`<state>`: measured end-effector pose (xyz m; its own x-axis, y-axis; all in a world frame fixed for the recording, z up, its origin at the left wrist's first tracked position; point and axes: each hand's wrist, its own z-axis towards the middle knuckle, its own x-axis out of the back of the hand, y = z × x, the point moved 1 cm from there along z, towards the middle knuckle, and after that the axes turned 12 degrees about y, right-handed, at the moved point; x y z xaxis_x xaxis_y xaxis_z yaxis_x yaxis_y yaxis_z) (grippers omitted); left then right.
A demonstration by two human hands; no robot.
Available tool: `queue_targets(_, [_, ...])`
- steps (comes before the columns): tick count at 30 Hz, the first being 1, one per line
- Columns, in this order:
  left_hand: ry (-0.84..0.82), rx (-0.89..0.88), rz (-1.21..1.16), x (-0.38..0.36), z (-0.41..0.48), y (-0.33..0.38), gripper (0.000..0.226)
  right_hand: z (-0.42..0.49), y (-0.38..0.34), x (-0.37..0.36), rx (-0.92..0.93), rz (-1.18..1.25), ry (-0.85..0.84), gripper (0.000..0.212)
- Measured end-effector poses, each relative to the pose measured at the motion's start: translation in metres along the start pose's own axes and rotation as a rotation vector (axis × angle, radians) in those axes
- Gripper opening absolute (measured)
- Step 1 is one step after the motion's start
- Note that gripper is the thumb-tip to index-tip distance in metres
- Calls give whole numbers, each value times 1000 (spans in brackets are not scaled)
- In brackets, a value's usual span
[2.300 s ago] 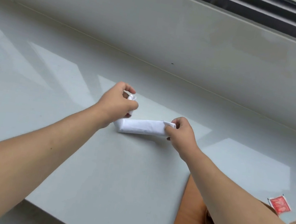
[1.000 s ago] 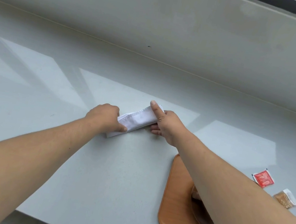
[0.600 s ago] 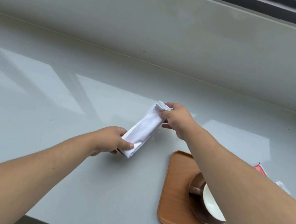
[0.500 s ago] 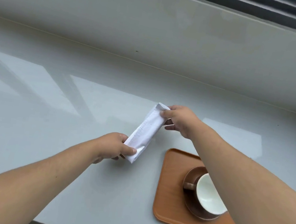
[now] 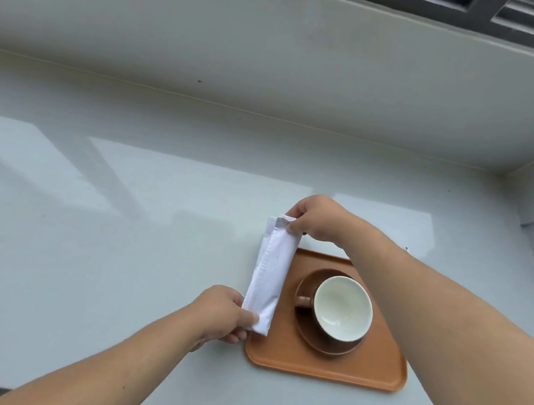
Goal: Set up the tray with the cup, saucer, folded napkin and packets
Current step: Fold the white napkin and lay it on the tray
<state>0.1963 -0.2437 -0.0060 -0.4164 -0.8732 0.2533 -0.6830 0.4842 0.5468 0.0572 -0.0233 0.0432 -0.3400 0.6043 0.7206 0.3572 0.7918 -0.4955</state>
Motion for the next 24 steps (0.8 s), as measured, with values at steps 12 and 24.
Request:
queue_targets(12, [78, -15, 424, -30, -19, -7, 38, -18, 8, -23, 269, -367, 28, 22])
queue_targets(24, [217, -206, 962, -50, -16, 14, 43, -12, 16, -38, 354, -437, 67, 20])
